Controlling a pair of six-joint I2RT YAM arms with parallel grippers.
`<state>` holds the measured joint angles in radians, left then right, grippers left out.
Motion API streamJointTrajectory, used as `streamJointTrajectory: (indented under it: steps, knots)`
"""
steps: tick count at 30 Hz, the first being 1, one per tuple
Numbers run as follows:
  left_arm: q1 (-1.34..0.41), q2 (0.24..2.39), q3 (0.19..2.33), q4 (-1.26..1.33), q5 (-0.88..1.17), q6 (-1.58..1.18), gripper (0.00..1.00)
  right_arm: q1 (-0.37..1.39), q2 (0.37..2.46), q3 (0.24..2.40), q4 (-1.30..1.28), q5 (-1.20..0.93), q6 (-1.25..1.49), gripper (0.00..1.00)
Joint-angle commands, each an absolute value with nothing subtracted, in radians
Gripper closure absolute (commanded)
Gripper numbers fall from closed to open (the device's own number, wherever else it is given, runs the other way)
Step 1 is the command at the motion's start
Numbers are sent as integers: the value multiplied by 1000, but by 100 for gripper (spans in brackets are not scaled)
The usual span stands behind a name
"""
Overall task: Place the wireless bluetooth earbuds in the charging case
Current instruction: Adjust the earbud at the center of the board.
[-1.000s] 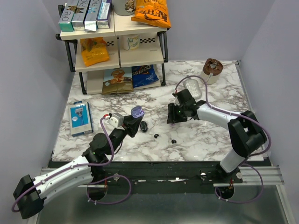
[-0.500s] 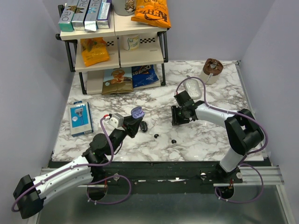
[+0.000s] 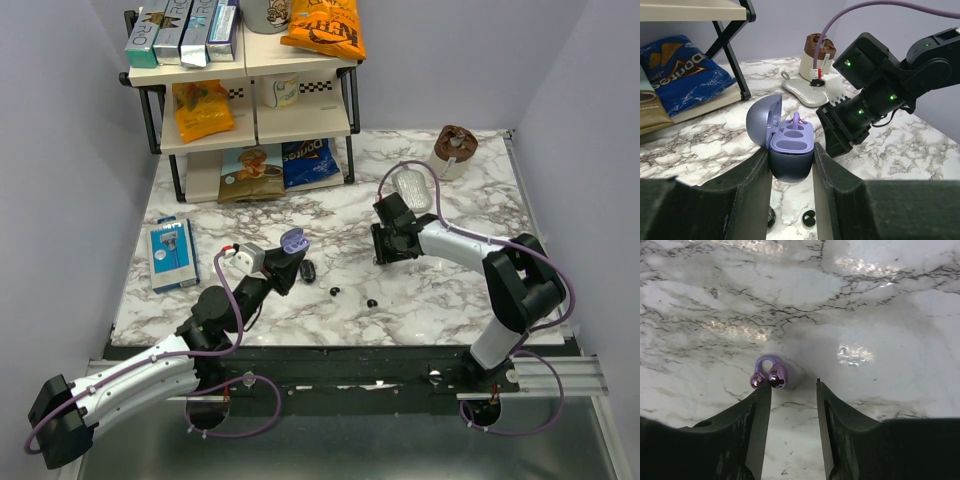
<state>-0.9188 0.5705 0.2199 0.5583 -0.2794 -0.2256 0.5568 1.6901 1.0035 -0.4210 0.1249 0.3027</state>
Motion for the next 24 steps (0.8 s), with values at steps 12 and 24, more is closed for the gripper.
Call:
streamJointTrajectory:
  steps: [12,24]
  knots:
    - [-928,538,212,569,-288,-238,100,511,1551,985,-417,141,436,44]
    - [-930,561,213,603,-287,-241,100,514,1592,901,-344,31,842,41]
